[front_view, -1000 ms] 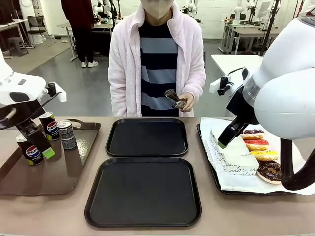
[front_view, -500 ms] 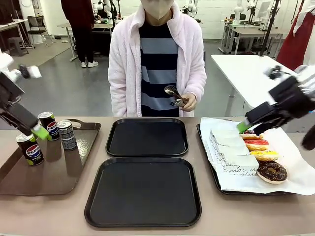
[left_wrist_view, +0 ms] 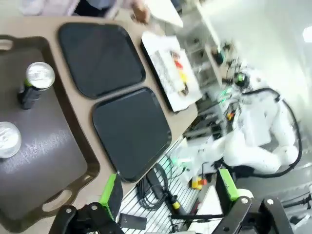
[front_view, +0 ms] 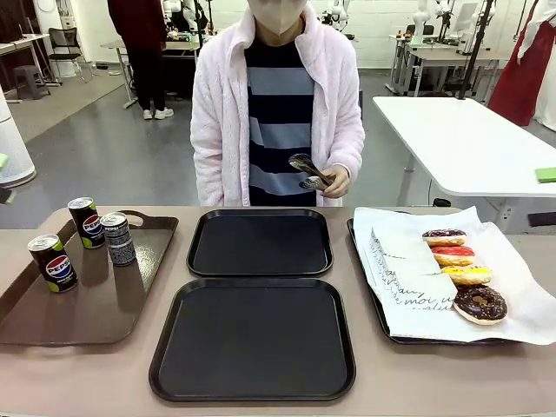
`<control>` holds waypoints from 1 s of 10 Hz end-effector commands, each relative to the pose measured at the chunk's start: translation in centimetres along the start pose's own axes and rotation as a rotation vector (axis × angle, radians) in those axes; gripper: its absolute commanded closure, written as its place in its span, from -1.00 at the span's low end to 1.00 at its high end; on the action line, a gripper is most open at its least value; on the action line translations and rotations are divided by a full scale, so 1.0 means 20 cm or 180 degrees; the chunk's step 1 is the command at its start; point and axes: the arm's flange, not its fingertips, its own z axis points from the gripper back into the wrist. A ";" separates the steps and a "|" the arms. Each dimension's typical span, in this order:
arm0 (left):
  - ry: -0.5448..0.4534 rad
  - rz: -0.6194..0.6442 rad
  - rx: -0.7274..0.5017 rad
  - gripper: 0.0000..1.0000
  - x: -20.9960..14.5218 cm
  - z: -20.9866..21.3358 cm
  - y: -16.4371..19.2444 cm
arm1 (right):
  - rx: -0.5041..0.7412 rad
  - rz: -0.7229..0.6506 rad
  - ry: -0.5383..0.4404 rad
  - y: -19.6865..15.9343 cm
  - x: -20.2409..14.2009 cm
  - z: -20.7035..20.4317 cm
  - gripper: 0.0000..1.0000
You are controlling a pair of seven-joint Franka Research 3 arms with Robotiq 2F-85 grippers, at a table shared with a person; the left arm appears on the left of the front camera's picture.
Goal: Set up donuts and drinks on trays.
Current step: Pick up one Pepsi coke and place it on the Flat Tray.
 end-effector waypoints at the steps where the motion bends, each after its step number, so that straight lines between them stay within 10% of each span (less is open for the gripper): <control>1: -0.0188 0.0283 -0.0056 -1.00 0.02 0.12 0.16 | -0.0130 0.0043 0.0311 -0.08 0.12 0.15 -1.00; 8: -0.0375 0.0786 0.0396 -1.00 -0.01 0.39 0.30 | -0.0712 -0.0149 0.0682 -0.19 0.11 0.53 -1.00; 9: -0.0338 0.0708 0.0530 -1.00 0.00 0.40 0.26 | -0.1298 -0.0341 0.0818 -0.21 0.10 0.48 -1.00; 10: -0.0381 0.0724 0.0323 -1.00 -0.02 0.40 0.33 | -0.0654 -0.0142 0.0632 -0.14 0.11 0.54 -1.00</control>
